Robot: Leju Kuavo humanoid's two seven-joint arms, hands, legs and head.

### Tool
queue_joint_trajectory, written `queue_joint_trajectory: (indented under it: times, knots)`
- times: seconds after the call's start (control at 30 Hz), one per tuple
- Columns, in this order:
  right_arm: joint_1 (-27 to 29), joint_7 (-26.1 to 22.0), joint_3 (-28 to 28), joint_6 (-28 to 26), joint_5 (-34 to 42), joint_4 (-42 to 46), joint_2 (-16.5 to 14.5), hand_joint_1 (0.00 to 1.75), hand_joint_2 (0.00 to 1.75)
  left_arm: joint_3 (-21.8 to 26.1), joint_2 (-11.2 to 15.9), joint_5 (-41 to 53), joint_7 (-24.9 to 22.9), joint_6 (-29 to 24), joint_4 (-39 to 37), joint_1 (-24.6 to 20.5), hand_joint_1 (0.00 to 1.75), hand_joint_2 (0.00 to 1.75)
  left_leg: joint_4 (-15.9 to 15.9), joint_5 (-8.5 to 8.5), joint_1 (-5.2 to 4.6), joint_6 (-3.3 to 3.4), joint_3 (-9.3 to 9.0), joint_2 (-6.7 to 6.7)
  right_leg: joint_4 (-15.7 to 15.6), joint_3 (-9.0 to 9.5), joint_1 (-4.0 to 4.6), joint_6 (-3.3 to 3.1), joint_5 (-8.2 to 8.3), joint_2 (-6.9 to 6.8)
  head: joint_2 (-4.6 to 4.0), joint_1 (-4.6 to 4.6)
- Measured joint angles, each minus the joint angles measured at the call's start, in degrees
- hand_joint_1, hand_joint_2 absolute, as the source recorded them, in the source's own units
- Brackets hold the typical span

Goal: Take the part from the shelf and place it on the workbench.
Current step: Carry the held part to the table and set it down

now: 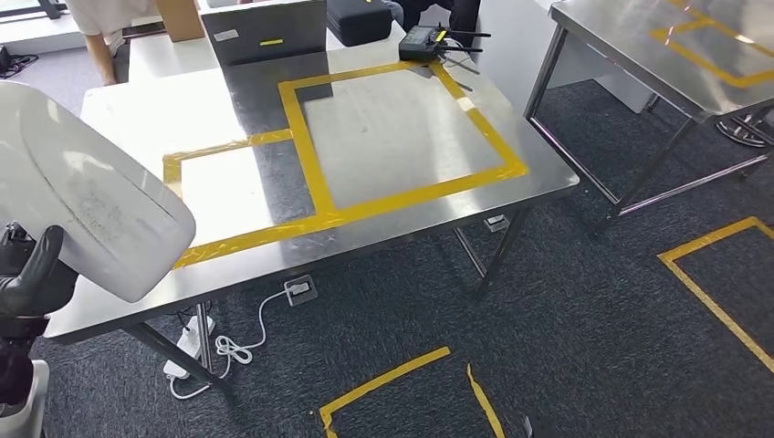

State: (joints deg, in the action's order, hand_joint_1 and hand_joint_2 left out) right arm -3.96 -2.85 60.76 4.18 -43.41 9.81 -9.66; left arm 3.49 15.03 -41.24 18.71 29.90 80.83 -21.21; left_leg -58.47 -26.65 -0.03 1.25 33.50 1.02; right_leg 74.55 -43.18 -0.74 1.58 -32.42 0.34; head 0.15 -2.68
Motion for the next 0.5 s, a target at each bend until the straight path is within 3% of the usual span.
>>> queue_joint_trajectory:
  times: [0.03, 0.1, 0.13, 0.2, 0.3, 0.37, 0.47, 0.5]
  knots:
    - [0.0, 0.0, 0.0, 0.0, 0.0, 0.0, 0.0, 0.00, 0.00, 0.0, 0.0, 0.0, 0.0, 0.0, 0.0, 0.1, 1.75, 1.75, -0.1, -0.21, 0.01, -0.17, -0.11, -0.19, -2.1, 0.90, -0.03, -0.16, 1.50, -0.06, 0.00, -0.12]
    - [0.0, 0.0, 0.0, 0.0, 0.0, 0.0, 0.0, 0.00, 0.00, 0.0, 0.0, 0.0, 0.0, 0.0, 0.1, 0.1, 1.75, 1.75, -0.3, -0.79, 0.00, -0.65, -0.45, -0.52, -9.9, 4.59, 0.01, -0.78, 5.21, -0.21, 0.00, -0.27]
    - [-0.1, 0.0, 0.0, 0.0, 0.0, 0.0, 0.0, 0.00, 0.00, 0.0, 0.0, 0.0, 0.0, 0.0, 0.1, 0.1, 1.75, 1.75, -0.3, -1.03, -0.04, -0.95, -0.60, -0.66, -13.1, 6.09, 0.13, -1.04, 5.89, -0.28, 0.00, -0.30]
    - [-0.1, 0.0, 0.0, 0.0, -0.1, 0.0, 0.0, 0.00, 0.00, 0.0, 0.0, 0.0, -0.2, 0.0, 0.2, 0.1, 1.75, 1.75, -0.3, -1.24, -0.14, -1.75, -0.92, -0.80, -15.5, 7.18, 0.35, -1.60, 5.72, -0.29, 0.00, -0.28]
    - [0.1, 0.0, 0.0, -0.1, -0.3, 0.0, -0.1, 0.00, 0.00, 0.1, 0.2, 0.0, -0.3, 0.0, 0.4, 0.1, 1.75, 1.75, -1.3, -1.49, -0.10, -2.92, -1.31, -0.81, -16.1, 8.68, 0.17, -2.86, 5.90, -0.11, 0.00, -0.11]
    - [0.0, 0.0, 0.0, -0.2, -0.4, 0.0, -0.1, 0.00, 0.00, 0.1, 0.3, 0.0, -0.4, 0.0, 0.4, -0.1, 1.75, 1.75, -5.3, -3.08, 0.02, -3.35, 0.73, -0.82, -16.2, 9.86, 0.12, -3.55, 5.42, -0.07, 0.00, 0.36]
    - [0.1, 0.0, 0.0, -0.4, -0.5, 0.0, -0.1, 0.00, 0.00, 0.1, 0.4, 0.0, -0.6, 0.0, 0.2, 0.2, 1.75, 1.75, -14.7, -6.17, 0.09, -3.80, 7.17, -0.81, -16.2, 11.08, 0.28, -3.98, 4.20, 0.00, 0.00, 0.97]
    - [0.2, 0.1, 0.0, -0.4, -0.5, 0.0, -0.1, 0.00, 0.00, 0.1, 0.4, 0.0, -0.7, 0.0, 0.0, 0.3, 1.75, 1.75, -15.4, -6.19, 0.10, -3.76, 8.43, -0.81, -16.2, 11.68, 0.34, -4.00, 3.69, 0.03, 0.00, 1.03]
